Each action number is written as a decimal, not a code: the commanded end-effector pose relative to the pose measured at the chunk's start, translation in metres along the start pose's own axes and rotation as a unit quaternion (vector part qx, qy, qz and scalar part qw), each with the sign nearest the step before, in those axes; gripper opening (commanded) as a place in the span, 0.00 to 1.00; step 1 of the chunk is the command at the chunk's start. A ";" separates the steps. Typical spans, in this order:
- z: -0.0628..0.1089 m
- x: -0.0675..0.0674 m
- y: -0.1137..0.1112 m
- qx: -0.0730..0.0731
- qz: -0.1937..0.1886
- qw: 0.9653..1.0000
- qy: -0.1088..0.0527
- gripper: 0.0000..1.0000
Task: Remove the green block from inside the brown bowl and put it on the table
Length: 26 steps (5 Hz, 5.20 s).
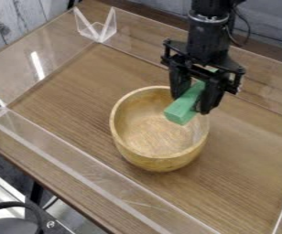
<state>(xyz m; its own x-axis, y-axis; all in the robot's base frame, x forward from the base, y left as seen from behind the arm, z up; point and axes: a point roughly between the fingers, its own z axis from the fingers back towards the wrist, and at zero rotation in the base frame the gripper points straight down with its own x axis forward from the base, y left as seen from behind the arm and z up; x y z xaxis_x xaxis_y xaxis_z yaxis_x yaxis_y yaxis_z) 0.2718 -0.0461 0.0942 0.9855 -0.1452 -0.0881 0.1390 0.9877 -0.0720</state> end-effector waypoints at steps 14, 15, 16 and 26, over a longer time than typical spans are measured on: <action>-0.002 0.078 0.044 -0.004 0.036 0.994 -0.107 0.00; -0.001 0.078 0.047 -0.003 0.040 0.993 -0.110 0.00; 0.000 0.078 0.051 -0.002 0.044 0.993 -0.114 0.00; -0.016 0.094 0.077 0.003 0.073 0.990 -0.122 0.00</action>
<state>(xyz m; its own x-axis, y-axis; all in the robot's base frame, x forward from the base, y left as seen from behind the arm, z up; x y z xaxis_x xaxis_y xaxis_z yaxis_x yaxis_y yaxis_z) 0.3581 0.0100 0.0464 0.9974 0.0065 0.0714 -0.0008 0.9969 -0.0786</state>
